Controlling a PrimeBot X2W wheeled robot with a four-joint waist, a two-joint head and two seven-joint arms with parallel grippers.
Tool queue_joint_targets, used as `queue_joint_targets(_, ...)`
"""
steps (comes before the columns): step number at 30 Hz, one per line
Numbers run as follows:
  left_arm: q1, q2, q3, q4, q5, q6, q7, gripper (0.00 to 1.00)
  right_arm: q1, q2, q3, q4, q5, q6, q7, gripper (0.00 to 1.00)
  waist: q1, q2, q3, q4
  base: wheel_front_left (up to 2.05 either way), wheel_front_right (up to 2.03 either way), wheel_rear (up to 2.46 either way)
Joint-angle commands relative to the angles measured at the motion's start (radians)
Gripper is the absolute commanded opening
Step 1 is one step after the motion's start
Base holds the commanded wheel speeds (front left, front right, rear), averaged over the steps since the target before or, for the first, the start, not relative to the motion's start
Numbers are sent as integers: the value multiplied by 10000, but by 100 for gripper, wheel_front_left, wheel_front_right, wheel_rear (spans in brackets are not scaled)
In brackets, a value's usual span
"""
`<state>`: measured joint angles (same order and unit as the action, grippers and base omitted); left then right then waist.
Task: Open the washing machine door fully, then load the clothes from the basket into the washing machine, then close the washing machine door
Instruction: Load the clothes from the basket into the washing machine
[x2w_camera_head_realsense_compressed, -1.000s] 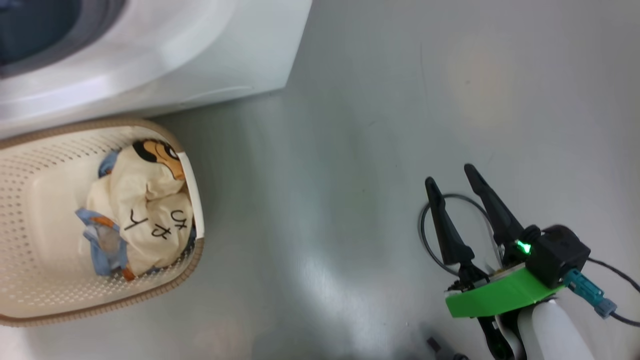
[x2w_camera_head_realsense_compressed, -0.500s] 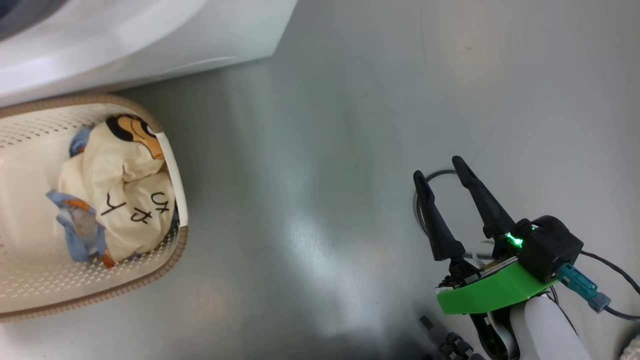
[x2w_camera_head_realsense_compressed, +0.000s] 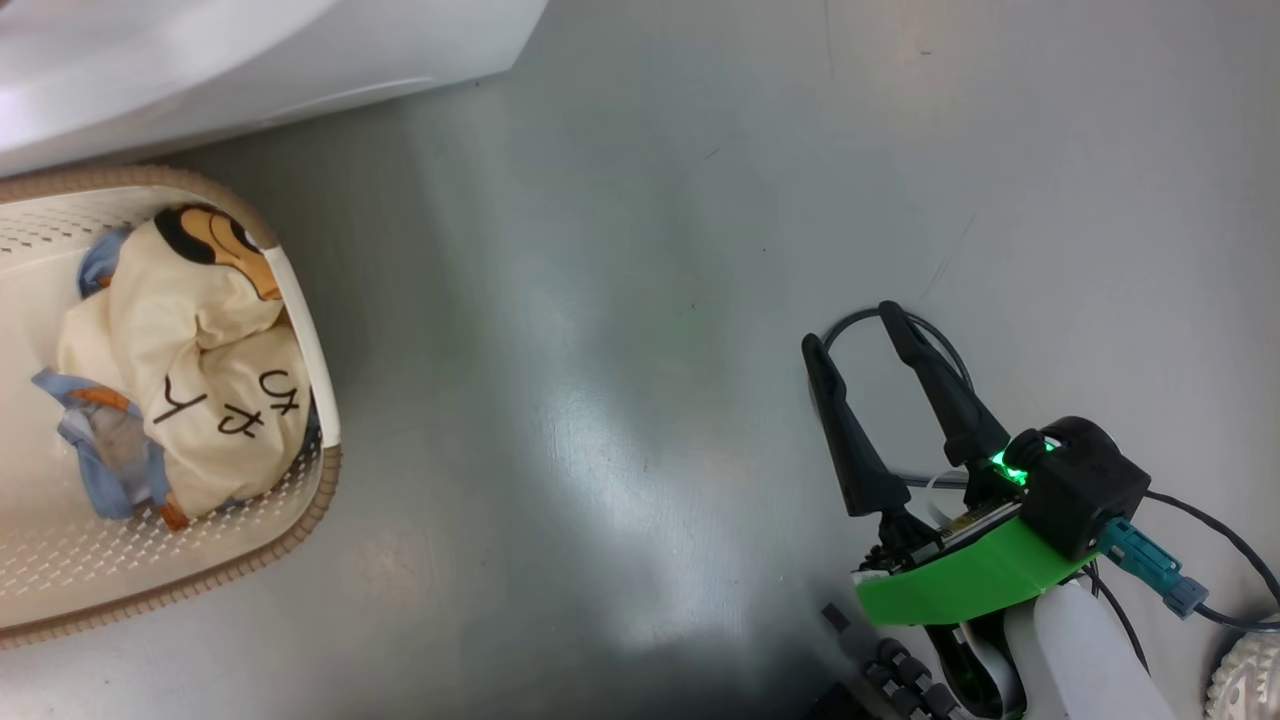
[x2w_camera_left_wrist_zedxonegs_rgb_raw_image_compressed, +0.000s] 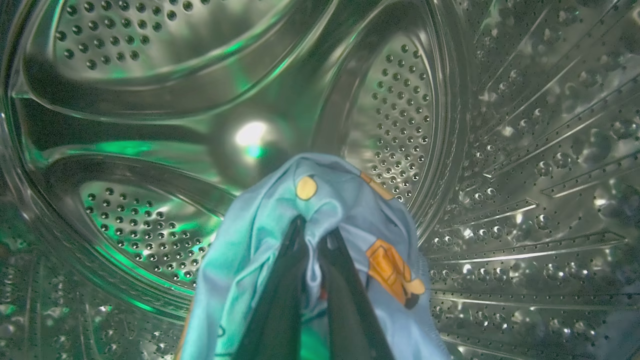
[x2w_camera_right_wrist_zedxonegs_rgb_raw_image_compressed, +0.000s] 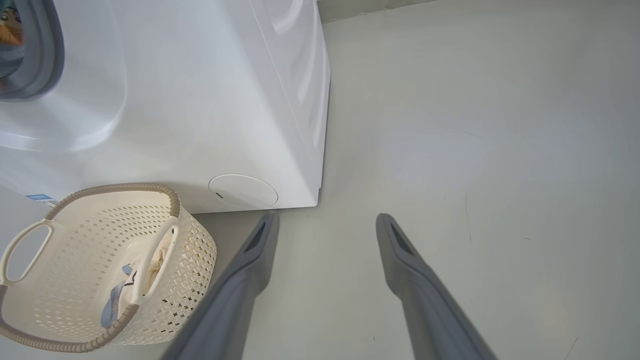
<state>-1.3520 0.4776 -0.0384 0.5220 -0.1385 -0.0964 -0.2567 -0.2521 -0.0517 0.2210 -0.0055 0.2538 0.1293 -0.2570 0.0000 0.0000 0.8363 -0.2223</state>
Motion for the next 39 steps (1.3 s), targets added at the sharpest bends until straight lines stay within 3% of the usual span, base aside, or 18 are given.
queue_joint_targets(1, 274, 550, 274, -671, 166, 43, -49, 0, 77, 15, 306, -175, 142, 14, -48, 100, 0, 0, -18, 0, 0, 0, 0)
queue_joint_targets(6, 526, 432, 502, -1463, 233, -57, -50, 0, -27, 15, 327, -145, 126, 14, -48, 100, 0, 0, -5, 24, 0, 0, 0)
queue_joint_targets(9, 789, 272, 628, -1237, 198, -111, -50, 0, -70, 15, 345, -93, 114, 14, -48, 100, 0, 0, -76, 60, 0, 0, 0)
queue_joint_targets(11, 878, 168, 673, -829, 156, -138, -50, 40, -70, 15, 347, -52, 116, 14, -48, 100, 0, 0, -133, 86, 0, 0, 0)
queue_joint_targets(12, 891, 130, 720, -710, 140, -146, -50, 99, -62, 15, 354, -30, 115, 14, -48, 100, 0, 0, -158, 95, 0, 0, 0)
queue_joint_targets(19, 935, -117, 700, 550, 117, -191, -50, 100, -24, 15, 267, 77, 97, 14, -48, 100, 0, 0, -341, 266, 0, 0, 0)
queue_joint_targets(39, 2329, -1239, 754, 1081, 131, -236, -51, 100, -161, 15, 52, 510, 17, 14, -48, 100, 0, 0, -1793, 995, 0, 0, 0)
